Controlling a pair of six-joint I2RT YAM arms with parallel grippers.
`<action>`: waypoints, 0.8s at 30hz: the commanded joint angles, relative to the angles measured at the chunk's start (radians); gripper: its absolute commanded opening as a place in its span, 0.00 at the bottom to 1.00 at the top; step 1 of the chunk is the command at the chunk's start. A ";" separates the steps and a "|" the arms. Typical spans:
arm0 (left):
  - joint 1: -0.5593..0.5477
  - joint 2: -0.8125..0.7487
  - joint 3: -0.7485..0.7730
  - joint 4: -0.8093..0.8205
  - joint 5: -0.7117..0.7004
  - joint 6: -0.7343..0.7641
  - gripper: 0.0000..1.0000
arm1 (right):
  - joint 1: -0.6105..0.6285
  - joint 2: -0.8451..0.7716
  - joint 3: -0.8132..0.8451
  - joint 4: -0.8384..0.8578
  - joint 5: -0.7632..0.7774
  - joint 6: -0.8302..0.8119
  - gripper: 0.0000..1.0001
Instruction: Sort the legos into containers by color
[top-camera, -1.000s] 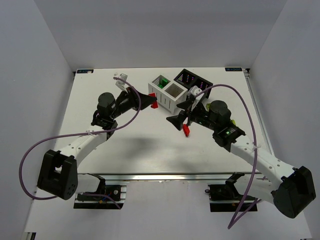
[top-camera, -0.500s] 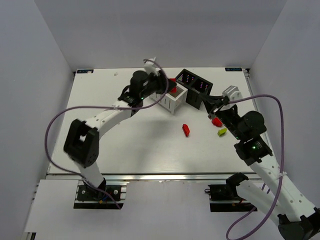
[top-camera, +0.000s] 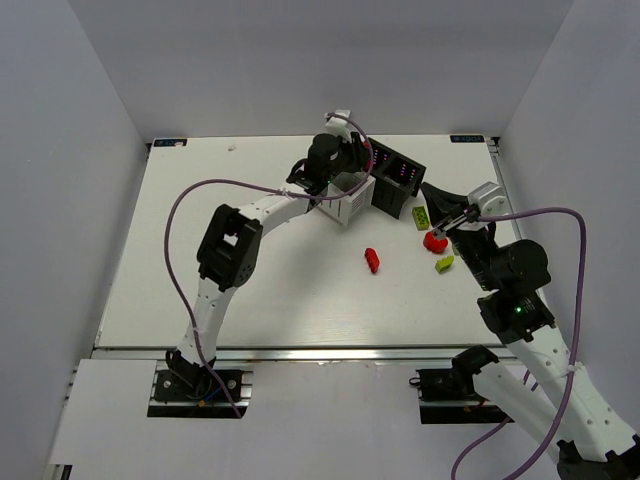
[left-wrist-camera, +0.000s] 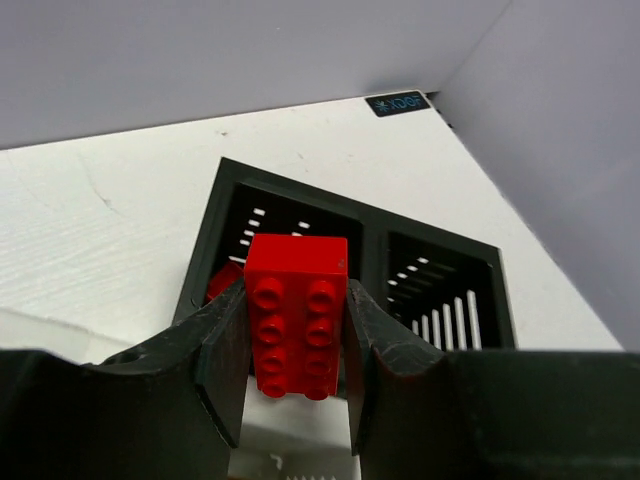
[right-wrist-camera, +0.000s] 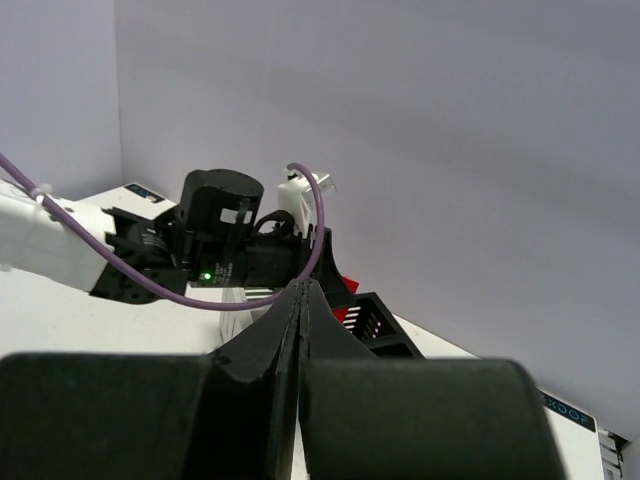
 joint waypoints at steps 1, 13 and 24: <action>-0.009 0.011 0.101 0.063 -0.056 0.066 0.11 | -0.007 -0.011 -0.005 0.065 0.027 -0.021 0.00; -0.009 0.108 0.177 0.100 -0.093 0.093 0.23 | -0.008 0.004 -0.009 0.066 0.027 -0.021 0.00; -0.016 0.226 0.345 0.028 -0.150 0.080 0.48 | -0.014 0.010 -0.015 0.068 0.013 -0.020 0.00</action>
